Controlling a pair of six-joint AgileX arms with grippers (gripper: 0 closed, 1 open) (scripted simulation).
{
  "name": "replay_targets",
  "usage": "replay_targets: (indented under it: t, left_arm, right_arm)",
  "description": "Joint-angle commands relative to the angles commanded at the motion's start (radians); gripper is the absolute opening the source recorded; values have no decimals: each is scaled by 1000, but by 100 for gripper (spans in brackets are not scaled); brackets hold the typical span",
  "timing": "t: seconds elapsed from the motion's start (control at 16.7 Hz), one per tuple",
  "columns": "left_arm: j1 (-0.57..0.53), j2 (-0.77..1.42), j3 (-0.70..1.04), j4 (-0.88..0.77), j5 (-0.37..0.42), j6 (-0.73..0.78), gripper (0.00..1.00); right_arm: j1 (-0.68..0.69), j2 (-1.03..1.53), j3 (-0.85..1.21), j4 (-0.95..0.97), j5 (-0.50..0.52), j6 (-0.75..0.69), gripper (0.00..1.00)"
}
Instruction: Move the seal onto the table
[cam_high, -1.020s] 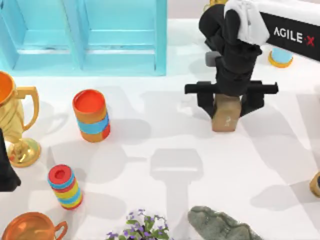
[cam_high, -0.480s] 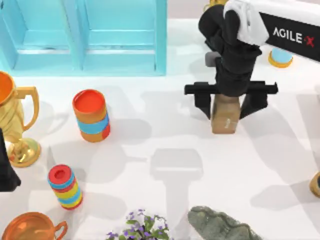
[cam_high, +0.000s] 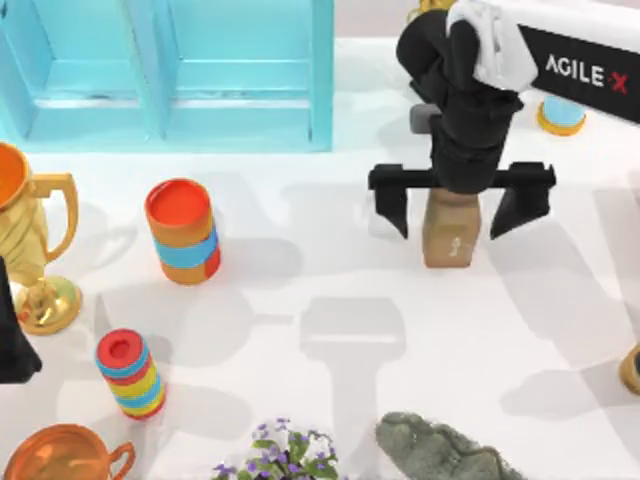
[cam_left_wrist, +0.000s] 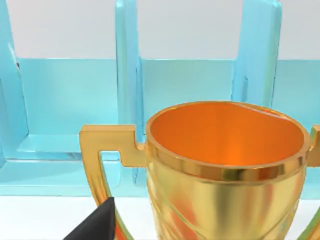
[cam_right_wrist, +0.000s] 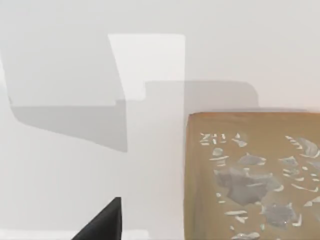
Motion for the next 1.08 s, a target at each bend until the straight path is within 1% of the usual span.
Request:
replay_targets:
  t: [0.24,0.42,0.6,0.84,1.08]
  left_arm:
    - [0,0,0,0,0,0,100]
    - [0,0,0,0,0,0,100]
    - [0,0,0,0,0,0,100]
    - [0,0,0,0,0,0,100]
    - [0,0,0,0,0,0,100]
  right_arm:
    - [-2,2,14,-11,1,0,100]
    - [3,20,112,-84,5,-4,100]
    - [5,55,301,-218,9,-4,100]
    - [0,119,598,-448,3,0,100]
    - [-6,175,848,-661,-2,1,100]
